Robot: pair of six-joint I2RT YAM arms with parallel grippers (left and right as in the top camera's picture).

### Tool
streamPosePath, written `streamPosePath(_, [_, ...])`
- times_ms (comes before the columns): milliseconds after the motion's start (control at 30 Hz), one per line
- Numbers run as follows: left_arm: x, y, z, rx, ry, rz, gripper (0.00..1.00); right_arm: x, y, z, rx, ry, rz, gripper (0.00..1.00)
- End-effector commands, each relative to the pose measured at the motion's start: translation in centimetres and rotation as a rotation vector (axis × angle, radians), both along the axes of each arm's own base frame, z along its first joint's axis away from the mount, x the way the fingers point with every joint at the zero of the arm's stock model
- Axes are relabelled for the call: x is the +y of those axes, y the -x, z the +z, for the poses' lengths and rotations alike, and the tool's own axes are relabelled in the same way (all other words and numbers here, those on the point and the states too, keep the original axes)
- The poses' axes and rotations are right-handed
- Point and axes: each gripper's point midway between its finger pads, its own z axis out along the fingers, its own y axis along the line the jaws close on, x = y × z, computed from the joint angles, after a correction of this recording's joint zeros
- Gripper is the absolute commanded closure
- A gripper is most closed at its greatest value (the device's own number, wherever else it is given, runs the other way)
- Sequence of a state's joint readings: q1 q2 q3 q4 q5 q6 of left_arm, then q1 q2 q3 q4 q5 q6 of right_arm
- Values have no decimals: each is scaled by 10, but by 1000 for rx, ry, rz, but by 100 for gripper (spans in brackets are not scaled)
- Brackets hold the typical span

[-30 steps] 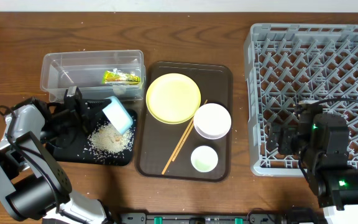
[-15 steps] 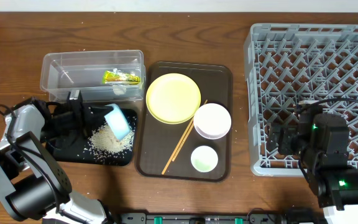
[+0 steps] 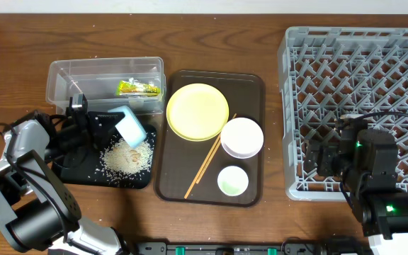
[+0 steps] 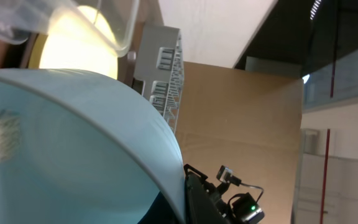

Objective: Sort waste into correct bins and load items into the dishwasher rack
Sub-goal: 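Tip the blue bowl over the black tray with the left gripper, pouring rice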

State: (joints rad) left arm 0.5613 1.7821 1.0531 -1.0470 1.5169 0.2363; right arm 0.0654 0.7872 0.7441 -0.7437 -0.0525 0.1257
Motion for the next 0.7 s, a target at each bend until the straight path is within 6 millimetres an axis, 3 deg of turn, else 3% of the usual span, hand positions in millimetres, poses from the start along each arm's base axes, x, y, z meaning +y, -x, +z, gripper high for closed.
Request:
streamPosePath(0, [2, -1, 6, -121, -10, 12, 94, -2, -2, 9, -22, -4, -14, 1])
streamPosePath(233, [2, -1, 5, -234, -80, 1, 94, -2, -2, 9, -22, -4, -14, 1])
streamPosePath(667, [0, 1, 0, -205, -96, -12, 94, -2, -1, 9, -18, -4, -14, 1])
